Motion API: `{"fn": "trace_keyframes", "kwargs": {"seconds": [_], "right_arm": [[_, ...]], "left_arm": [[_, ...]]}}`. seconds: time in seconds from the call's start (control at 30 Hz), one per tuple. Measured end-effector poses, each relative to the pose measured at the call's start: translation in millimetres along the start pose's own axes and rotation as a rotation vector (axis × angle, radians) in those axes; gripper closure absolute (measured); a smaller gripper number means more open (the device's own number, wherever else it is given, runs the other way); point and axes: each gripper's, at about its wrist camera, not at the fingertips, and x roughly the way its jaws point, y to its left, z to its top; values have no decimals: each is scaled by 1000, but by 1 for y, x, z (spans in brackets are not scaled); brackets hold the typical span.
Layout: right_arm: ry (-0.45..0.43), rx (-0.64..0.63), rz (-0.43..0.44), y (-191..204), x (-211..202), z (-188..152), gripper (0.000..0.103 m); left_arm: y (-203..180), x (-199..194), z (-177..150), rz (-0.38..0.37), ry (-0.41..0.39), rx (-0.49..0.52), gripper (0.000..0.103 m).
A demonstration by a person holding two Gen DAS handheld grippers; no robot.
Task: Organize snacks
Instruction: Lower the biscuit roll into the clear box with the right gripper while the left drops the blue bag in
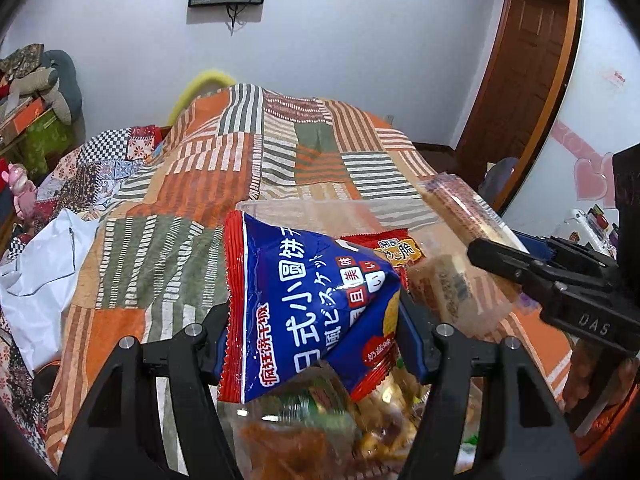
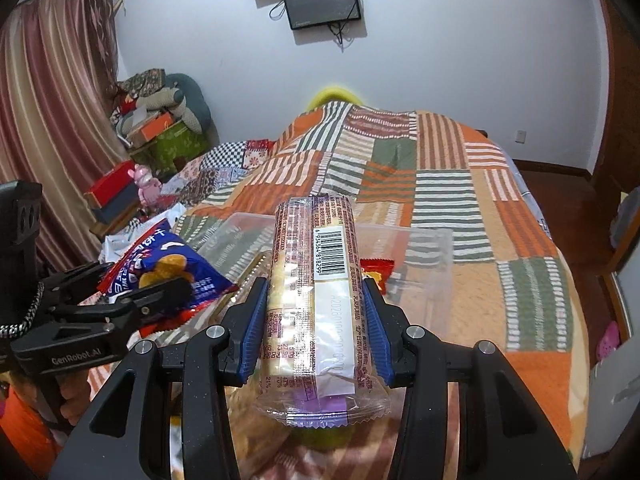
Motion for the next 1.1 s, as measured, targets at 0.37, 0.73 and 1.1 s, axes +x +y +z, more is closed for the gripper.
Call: {"fn": "trace_keyframes", "kwargs": {"seconds": [0.37,0.73,1.1], "right_arm": [[88,-31,26,10,37,1,61],[121,-36,12,7,44,0,60],[102,-36,10,5,21,-2,60]], "left_arm": [[5,35,5,-6,53,-11,38],[6,45,3,5,80,-12,37],[3,10,1,10,42,1,37]]}}
